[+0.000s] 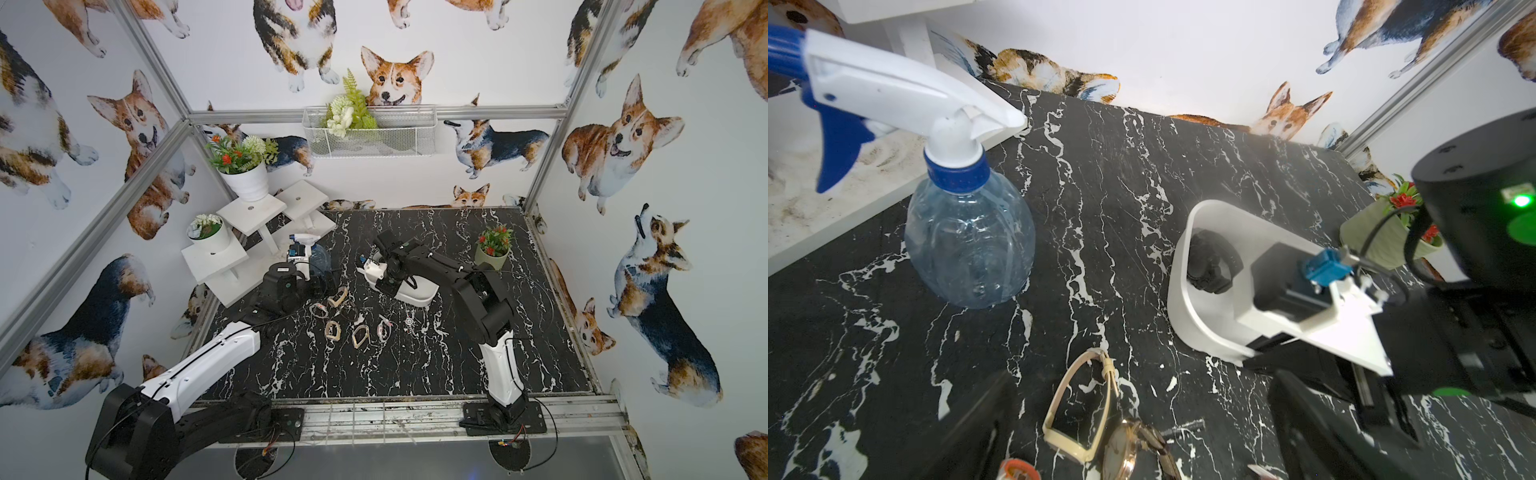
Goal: Put the watch into the storage box
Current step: Move the storage box to the center of the board, then pick up the watch at the center of the board.
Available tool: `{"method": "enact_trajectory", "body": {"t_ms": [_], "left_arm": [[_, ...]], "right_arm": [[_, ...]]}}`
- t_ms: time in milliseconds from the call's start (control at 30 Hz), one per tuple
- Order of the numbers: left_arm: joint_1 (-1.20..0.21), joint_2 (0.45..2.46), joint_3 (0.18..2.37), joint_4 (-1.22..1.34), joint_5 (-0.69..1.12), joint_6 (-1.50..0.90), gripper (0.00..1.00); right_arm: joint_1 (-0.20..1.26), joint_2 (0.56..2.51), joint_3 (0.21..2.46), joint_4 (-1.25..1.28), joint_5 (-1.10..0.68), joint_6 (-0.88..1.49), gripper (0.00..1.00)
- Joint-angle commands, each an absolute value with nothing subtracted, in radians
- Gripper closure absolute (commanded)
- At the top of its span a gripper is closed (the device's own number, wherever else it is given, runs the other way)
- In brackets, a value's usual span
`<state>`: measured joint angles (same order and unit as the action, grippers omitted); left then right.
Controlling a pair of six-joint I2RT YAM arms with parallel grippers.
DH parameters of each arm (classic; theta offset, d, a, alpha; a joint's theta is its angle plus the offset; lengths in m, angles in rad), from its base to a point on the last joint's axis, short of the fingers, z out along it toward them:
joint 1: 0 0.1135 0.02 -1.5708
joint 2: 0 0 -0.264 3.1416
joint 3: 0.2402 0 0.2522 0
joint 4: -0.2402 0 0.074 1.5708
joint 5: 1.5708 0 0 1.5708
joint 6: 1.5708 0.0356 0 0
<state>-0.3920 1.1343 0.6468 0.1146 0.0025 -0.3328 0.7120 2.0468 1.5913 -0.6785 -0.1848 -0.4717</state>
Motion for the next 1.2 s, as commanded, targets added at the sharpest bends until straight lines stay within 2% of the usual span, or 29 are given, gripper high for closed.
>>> {"method": "enact_trajectory", "body": {"t_ms": [0,100,133,267,500,833,867,900,967,1167], "left_arm": [[-0.393,1.128,0.647,0.129,0.0,-0.331,0.0],[-0.393,1.121,0.643,0.13,-0.003,-0.33,0.0],[-0.393,1.119,0.643,0.13,-0.004,-0.33,0.0],[-0.393,1.112,0.64,0.129,-0.008,-0.336,0.0],[-0.393,1.114,0.646,0.124,-0.005,-0.35,0.0],[-0.401,1.141,0.666,0.128,0.078,-0.328,0.0],[-0.406,1.148,0.668,0.131,0.094,-0.323,0.0],[-0.429,1.172,0.671,0.149,0.126,-0.31,0.0],[-0.445,1.183,0.673,0.156,0.132,-0.299,0.0],[-0.475,1.203,0.675,0.179,0.14,-0.291,0.0]], "right_arm": [[0.715,2.046,1.581,-0.669,-0.214,-0.508,0.85],[0.715,2.045,1.577,-0.665,-0.2,-0.504,0.71],[0.715,2.042,1.577,-0.662,-0.196,-0.5,0.63],[0.715,2.029,1.577,-0.656,-0.192,-0.482,0.47],[0.715,1.902,1.528,-0.581,-0.225,-0.364,0.38],[0.715,1.492,1.214,-0.428,-0.186,-0.027,0.38],[0.715,1.432,1.146,-0.437,-0.144,0.028,0.4],[0.716,1.321,1.01,-0.51,-0.1,0.128,0.47],[0.732,1.236,0.917,-0.537,-0.071,0.196,0.52],[0.798,1.091,0.747,-0.531,0.007,0.307,0.54]]}}
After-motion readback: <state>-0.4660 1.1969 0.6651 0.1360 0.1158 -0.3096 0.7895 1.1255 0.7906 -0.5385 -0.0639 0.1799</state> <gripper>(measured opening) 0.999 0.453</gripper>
